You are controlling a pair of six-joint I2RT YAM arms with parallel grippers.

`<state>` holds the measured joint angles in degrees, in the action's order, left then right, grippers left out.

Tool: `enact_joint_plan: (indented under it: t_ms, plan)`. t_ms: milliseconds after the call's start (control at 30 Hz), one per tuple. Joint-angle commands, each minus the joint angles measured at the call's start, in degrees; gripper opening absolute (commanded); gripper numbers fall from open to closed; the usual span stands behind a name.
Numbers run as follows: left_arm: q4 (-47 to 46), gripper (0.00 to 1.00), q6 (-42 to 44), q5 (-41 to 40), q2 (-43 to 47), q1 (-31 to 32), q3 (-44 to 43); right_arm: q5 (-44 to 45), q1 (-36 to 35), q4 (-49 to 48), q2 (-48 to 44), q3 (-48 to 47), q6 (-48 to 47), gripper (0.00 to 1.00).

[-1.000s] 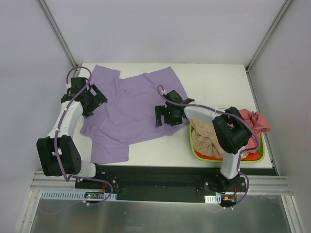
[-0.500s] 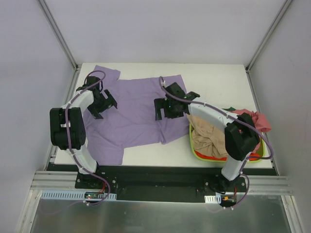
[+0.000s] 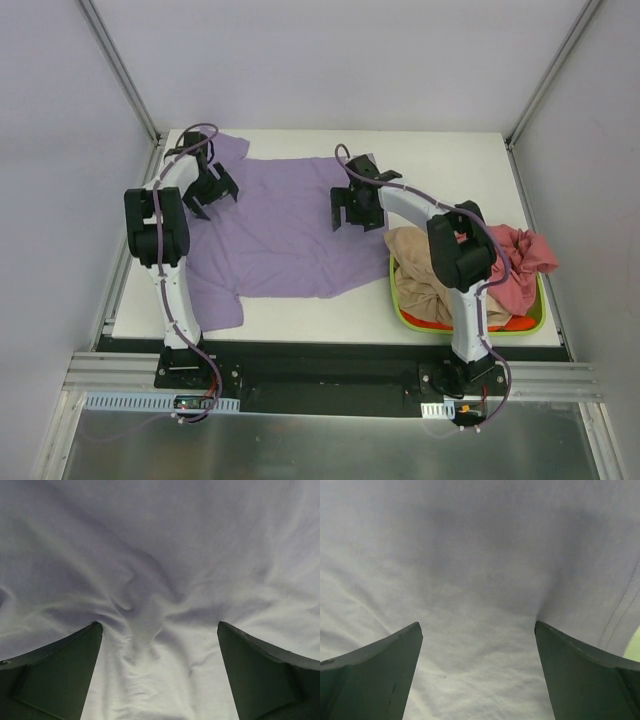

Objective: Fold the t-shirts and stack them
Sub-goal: Flatten out the tshirt

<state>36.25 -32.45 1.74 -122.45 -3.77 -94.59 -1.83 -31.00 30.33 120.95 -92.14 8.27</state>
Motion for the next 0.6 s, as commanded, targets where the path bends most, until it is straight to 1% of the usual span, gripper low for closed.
enact_joint_plan:
  t_ms: [0, 100, 200, 267, 367, 467, 533, 567]
  plan:
    - [5.49, 0.99, 1.86, -3.94, -8.31, -2.11, -11.29, 0.42, -0.37, 0.35, 1.31, -3.31, 2.71, 0.96]
    - [8.48, 0.99, 2.39, -2.19, -13.06, -3.78, -19.74, -1.07, -0.46, -2.37, 2.54, -3.05, 4.64, 0.96]
    - [8.84, 0.99, 3.96, 0.10, -14.48, -4.05, -23.53, -0.02, -0.37, -2.03, 4.38, -5.94, 4.82, 0.96]
    - [8.75, 0.99, 4.84, 1.07, -13.87, -4.05, -24.33, 1.20, -0.29, -1.41, 4.48, -7.09, 4.56, 0.96]
    - [8.75, 0.99, 5.46, 2.04, -10.89, -4.05, -22.84, 3.58, -0.28, -0.36, 2.64, -7.62, 3.25, 0.96]
    - [8.75, 0.99, 5.29, 3.01, -5.27, -3.79, -19.24, 2.44, -0.37, 0.26, -0.87, -7.53, 0.35, 0.96]
    - [8.66, 0.99, 5.38, 2.14, -1.05, -3.35, -16.43, 2.35, -0.63, 0.87, -4.21, -6.22, -1.32, 0.96]
    - [8.66, 0.99, 5.38, 1.09, 1.49, -2.91, -14.94, 0.53, -1.07, 0.79, -6.58, -4.99, -2.37, 0.96]
